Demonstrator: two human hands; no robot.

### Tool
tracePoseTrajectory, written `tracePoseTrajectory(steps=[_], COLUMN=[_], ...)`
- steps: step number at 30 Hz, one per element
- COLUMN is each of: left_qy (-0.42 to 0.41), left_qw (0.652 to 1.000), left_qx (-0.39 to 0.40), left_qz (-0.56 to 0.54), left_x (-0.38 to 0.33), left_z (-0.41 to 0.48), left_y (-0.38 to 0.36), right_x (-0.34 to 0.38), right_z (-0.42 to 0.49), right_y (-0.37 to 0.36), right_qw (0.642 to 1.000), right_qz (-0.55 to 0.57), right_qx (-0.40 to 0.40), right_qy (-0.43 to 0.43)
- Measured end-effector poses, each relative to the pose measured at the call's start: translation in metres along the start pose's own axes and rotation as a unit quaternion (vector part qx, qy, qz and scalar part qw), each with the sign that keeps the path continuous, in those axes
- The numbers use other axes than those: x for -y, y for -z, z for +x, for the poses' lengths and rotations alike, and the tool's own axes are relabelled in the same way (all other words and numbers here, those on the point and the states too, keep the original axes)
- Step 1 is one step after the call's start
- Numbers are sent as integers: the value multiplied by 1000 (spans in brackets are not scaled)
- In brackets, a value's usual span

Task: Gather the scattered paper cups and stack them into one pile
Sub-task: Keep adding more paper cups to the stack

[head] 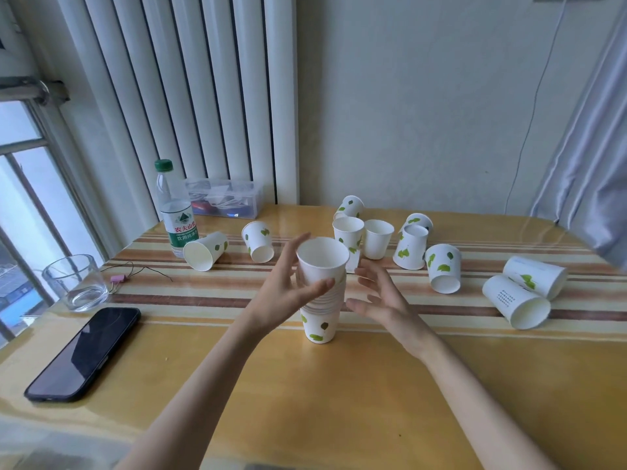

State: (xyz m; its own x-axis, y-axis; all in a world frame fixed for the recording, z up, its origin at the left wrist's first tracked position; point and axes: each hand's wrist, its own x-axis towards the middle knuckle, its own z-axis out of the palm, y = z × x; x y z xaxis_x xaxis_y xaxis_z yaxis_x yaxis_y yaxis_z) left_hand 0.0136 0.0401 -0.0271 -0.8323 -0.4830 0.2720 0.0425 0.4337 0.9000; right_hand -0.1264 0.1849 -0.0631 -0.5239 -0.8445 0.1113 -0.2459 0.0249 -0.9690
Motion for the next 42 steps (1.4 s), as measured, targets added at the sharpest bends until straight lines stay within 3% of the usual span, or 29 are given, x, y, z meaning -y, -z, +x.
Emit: tracePoseTrajectory(steps=[4,10,13,15,19,22,26,30,33,37,40,42], left_qy=[3,27,21,22,70,123,175,227,265,324,312,294], left_qw=[999,999,999,998,988,975,953,933,919,899,909,917], left_qx=[6,10,20,-16,-130,-182,-242,-278,-291,-286,-276,-269], left_qz=[36,-24,-32,-55,-37,29,57,8,2,74,22,-26], left_x=[8,19,21,24,53,85,105,114,122,133,130,124], left_z=[-7,-10,-11,-8,16,41,76,106,129,146,143,135], left_y=[-5,-10,-3,6,26,38,49,47,49,51,49,47], right_x=[-9,-31,-32,-31,-31,-34,-59,-88,-94,-96,-91,-87], right_z=[2,8,21,39,90,122,143,150,152,153,150,145], right_y=[-3,-2,4,7,5,1,0,-6,-7,-8,-8,-7], right_qw=[1000,1000,999,998,985,964,912,856,846,839,843,864], right_qz=[4,-5,2,4,-123,-237,-390,-478,-486,-491,-484,-442], right_qx=[-3,-1,-31,-58,-114,-94,-65,-116,-144,-160,-155,-167], right_qy=[-5,-26,-13,-10,27,82,112,158,164,169,177,174])
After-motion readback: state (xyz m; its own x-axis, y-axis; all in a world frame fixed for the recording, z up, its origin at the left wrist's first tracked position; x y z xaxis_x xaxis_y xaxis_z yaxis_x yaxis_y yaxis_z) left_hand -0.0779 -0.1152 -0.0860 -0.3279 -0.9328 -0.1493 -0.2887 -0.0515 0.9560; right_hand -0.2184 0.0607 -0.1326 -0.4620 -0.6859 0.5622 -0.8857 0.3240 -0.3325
